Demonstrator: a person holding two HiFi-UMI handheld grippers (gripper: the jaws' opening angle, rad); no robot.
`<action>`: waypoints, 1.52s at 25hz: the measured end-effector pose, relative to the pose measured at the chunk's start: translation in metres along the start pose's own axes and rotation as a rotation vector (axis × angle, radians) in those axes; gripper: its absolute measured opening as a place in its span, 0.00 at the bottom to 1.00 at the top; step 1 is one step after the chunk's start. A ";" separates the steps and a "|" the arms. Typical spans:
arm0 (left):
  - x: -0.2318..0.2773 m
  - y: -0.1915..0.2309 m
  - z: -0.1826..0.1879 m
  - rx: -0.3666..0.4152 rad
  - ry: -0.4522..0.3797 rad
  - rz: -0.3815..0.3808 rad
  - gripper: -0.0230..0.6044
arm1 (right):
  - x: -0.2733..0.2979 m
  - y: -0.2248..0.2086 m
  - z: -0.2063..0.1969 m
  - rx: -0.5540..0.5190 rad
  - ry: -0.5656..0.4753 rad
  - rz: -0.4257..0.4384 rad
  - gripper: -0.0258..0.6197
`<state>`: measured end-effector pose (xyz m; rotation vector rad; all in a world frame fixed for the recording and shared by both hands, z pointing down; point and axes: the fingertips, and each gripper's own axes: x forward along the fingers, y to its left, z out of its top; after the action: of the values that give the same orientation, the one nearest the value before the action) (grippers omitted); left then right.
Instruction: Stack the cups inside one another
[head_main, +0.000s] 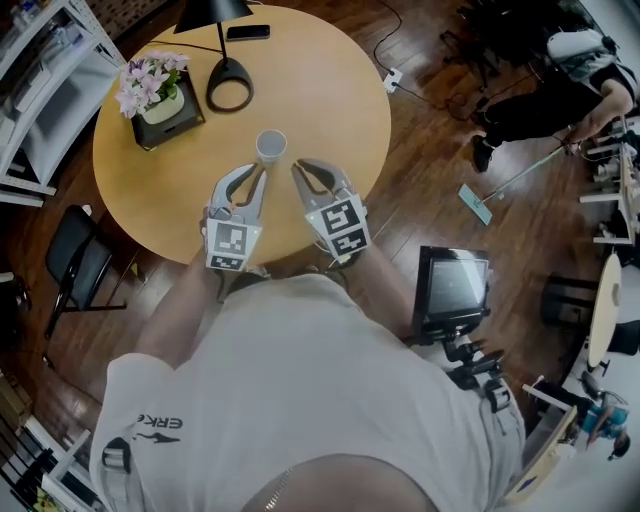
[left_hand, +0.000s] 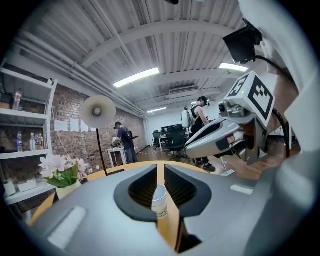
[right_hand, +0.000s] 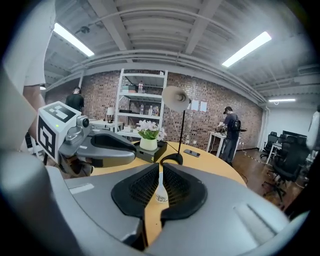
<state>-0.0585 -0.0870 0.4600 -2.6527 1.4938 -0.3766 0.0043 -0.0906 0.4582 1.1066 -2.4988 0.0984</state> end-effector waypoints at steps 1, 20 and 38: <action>-0.002 -0.004 0.005 0.004 -0.003 0.021 0.09 | -0.009 -0.003 0.003 0.014 -0.023 -0.003 0.09; -0.086 -0.109 0.040 -0.105 0.017 0.280 0.04 | -0.141 0.018 -0.015 0.184 -0.267 0.198 0.06; -0.140 -0.089 0.021 -0.230 -0.027 0.315 0.04 | -0.154 0.046 -0.038 0.214 -0.154 0.085 0.06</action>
<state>-0.0488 0.0769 0.4317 -2.5009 2.0146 -0.1532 0.0773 0.0563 0.4372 1.1279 -2.7243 0.3232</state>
